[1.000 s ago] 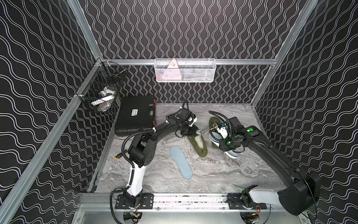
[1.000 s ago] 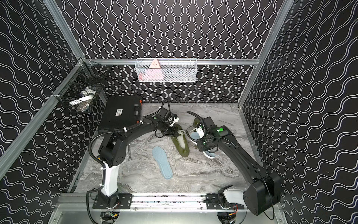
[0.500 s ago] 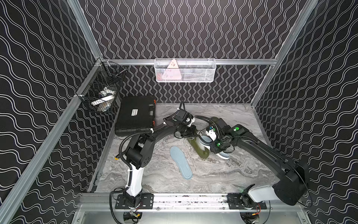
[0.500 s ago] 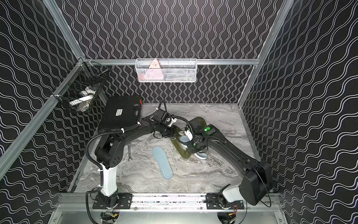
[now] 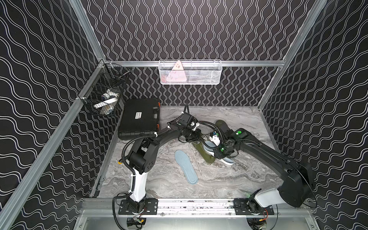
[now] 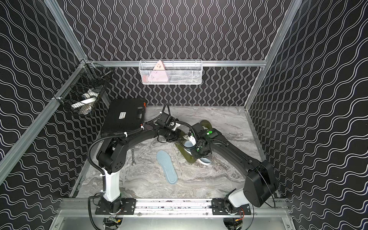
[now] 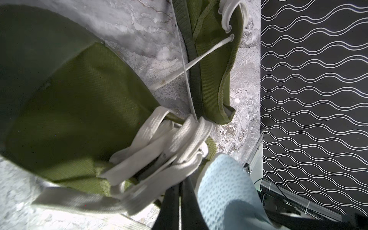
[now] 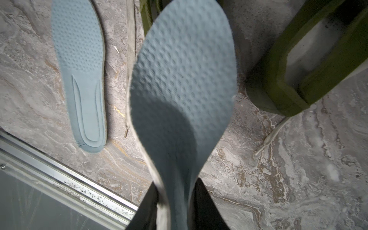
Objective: Insert the insole into the shoe
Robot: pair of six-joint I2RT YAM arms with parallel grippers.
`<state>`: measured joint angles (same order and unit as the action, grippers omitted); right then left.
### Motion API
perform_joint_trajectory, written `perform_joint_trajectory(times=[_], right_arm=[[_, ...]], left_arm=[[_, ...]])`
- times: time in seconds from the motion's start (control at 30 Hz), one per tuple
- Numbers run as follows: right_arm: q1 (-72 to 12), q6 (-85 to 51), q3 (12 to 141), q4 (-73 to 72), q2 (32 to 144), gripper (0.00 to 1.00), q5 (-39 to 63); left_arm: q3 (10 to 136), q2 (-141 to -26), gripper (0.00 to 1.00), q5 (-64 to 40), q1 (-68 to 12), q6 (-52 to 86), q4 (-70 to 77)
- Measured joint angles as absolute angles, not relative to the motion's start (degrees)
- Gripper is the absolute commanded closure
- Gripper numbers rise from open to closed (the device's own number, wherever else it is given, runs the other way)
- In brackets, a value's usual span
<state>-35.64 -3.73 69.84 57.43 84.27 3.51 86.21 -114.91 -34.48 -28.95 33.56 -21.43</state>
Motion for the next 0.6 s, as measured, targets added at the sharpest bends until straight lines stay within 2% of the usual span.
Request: perform_joint_trajectory(times=[0.6], right_arm=[[-35.79,-8.12,67.57,55.96,84.79,0.72,6.44]], left_arm=[[84.4,-113.58,1.0,-34.7,-28.95,34.54,-20.21]])
